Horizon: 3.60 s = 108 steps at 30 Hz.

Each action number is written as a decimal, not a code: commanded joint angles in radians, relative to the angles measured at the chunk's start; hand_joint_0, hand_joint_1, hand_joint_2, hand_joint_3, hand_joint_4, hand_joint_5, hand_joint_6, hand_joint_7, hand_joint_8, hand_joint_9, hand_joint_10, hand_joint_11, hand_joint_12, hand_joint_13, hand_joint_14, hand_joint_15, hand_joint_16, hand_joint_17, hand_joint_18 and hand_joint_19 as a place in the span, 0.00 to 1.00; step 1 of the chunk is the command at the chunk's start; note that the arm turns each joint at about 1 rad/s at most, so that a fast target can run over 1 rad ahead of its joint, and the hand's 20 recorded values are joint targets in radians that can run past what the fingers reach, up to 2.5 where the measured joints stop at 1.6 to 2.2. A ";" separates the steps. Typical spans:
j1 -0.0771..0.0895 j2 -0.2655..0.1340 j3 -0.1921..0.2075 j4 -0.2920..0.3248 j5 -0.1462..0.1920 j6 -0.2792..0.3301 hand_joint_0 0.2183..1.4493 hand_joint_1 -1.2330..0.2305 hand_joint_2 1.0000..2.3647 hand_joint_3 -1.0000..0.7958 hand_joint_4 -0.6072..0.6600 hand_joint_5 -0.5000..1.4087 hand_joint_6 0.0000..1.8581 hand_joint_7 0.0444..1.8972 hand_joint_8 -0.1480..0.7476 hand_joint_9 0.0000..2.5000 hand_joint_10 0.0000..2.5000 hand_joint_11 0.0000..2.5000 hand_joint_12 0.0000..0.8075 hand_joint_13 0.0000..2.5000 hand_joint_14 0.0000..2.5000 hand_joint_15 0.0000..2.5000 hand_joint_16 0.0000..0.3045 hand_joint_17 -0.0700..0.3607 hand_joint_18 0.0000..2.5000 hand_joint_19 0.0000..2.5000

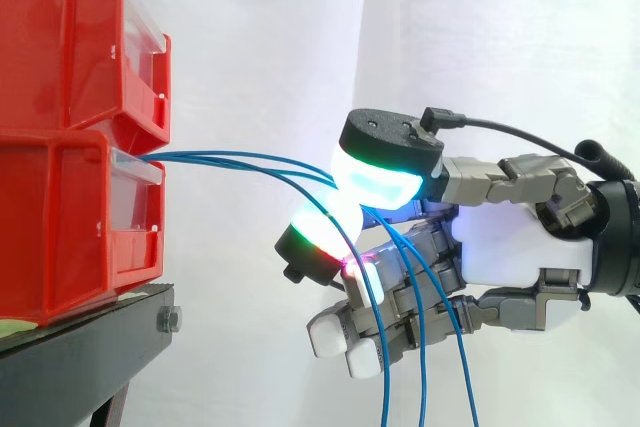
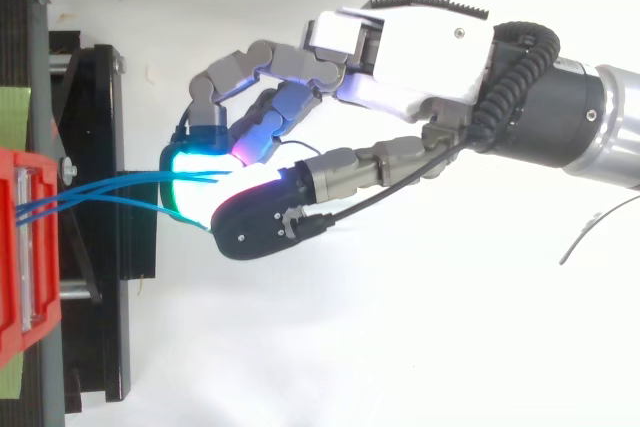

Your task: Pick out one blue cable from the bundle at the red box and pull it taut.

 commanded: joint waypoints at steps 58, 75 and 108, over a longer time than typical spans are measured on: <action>0.000 0.000 0.000 0.000 0.001 -0.003 0.37 0.28 0.00 0.28 0.59 0.17 0.47 0.57 0.47 0.38 0.01 0.31 0.45 0.30 0.01 0.19 0.21 0.49 0.24 0.27; 0.000 0.001 0.000 0.000 0.001 -0.003 0.28 0.57 0.00 0.28 0.59 0.18 0.46 0.57 0.49 0.42 0.01 0.30 0.46 0.32 0.01 0.19 0.21 0.49 0.25 0.28; -0.001 0.000 0.000 0.000 0.001 -0.003 0.30 0.35 0.01 0.45 0.60 0.17 0.46 0.59 0.48 0.38 0.01 0.30 0.46 0.31 0.01 0.19 0.21 0.50 0.23 0.28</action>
